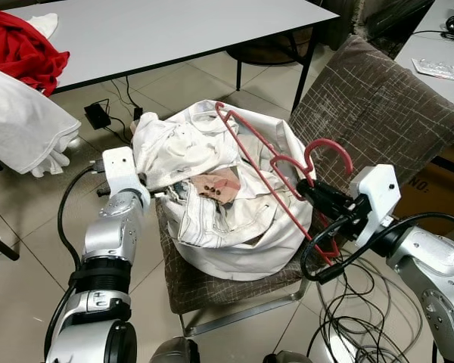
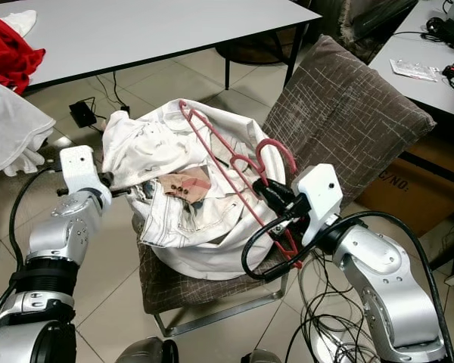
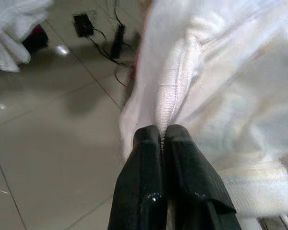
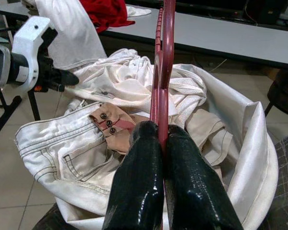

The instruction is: Hang hanger

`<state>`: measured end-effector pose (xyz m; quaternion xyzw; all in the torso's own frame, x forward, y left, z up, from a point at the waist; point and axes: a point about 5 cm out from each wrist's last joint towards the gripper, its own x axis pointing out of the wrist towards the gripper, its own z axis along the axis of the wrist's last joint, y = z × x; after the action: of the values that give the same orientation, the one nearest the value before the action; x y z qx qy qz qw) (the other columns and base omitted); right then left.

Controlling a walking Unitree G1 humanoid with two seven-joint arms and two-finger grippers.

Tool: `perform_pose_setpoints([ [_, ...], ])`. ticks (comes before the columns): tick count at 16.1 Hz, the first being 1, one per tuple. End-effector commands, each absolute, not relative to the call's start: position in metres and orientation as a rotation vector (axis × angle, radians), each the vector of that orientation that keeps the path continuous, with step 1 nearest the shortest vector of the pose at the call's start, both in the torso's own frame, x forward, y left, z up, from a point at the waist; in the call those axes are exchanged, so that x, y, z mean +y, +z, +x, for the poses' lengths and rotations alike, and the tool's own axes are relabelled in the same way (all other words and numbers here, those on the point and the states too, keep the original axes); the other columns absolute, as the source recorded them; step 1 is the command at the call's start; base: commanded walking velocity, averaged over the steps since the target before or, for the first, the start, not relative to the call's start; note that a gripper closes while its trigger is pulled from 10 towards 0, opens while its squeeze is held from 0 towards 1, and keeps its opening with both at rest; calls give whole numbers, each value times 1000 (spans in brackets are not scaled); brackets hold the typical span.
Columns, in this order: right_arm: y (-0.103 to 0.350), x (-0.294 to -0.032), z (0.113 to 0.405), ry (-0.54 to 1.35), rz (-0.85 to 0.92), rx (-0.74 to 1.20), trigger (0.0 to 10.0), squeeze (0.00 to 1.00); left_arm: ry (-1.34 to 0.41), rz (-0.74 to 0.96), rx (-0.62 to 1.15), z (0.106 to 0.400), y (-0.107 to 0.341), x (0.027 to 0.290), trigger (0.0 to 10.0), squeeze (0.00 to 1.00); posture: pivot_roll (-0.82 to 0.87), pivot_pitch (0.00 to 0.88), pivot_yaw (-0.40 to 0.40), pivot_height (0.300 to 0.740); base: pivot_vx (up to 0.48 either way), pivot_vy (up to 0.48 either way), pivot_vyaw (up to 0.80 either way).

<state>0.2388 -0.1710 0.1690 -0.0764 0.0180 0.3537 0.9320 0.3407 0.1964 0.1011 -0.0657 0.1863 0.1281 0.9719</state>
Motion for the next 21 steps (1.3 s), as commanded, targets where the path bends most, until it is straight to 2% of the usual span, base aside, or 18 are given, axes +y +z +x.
perform_pose_setpoints([
  [1, 174, -172, 240, 729, -175, 14, 10000, 0, 311, -120, 328, 340, 107, 205, 0, 0, -102, 36, -1, 740, 0, 0, 0],
  [2, 174, -173, 241, 717, -174, 10, 10000, 0, 317, -136, 208, 341, 121, 205, 0, 0, -100, 42, -4, 740, 0, 0, 0],
  [7, 176, -174, 242, 705, -177, 2, 10000, 0, 244, -186, 102, 341, 132, 192, 0, 0, -102, 44, -5, 740, 0, 0, 0],
  [10, 176, -175, 243, 701, -178, 1, 10000, 0, 253, -43, 99, 339, 131, 190, 0, 0, -102, 43, -1, 740, 0, 0, 0],
  [12, 176, -174, 243, 699, -176, -2, 10000, 0, 254, -5, 96, 339, 132, 191, 0, 0, -101, 42, 1, 740, 0, 0, 0],
  [13, 176, -174, 243, 695, -174, -4, 10000, 0, 248, 73, 89, 339, 135, 193, 0, 0, -102, 41, 5, 740, 0, 0, 0],
  [16, 183, -175, 244, 668, -136, -36, 10000, 0, 247, 232, 60, 338, 154, 210, 0, 0, -103, 44, 9, 740, 0, 0, 0],
  [17, 181, -174, 245, 665, -175, -23, 10000, 0, 151, 278, 69, 338, 159, 210, 0, 0, -97, 46, 8, 740, 0, 0, 0],
  [18, 179, -173, 247, 662, -222, -23, 10000, 0, 54, 296, 73, 338, 163, 206, 4667, 0, -92, 43, 6, 740, 0, 0, 0],
  [19, 179, -171, 251, 654, -233, -33, 10000, 0, -9, 284, 72, 339, 167, 201, 10000, 0, -83, 46, 3, 740, 0, 0, 0],
  [20, 178, -170, 254, 645, -243, -32, 10000, 0, -51, 280, 64, 340, 172, 198, 10000, 0, -78, 48, 1, 740, 0, 0, 0],
  [21, 180, -169, 259, 622, -271, -40, 10000, 0, -165, 342, 27, 341, 186, 188, 10000, 0, -73, 46, 0, 740, 0, 0, 0],
])
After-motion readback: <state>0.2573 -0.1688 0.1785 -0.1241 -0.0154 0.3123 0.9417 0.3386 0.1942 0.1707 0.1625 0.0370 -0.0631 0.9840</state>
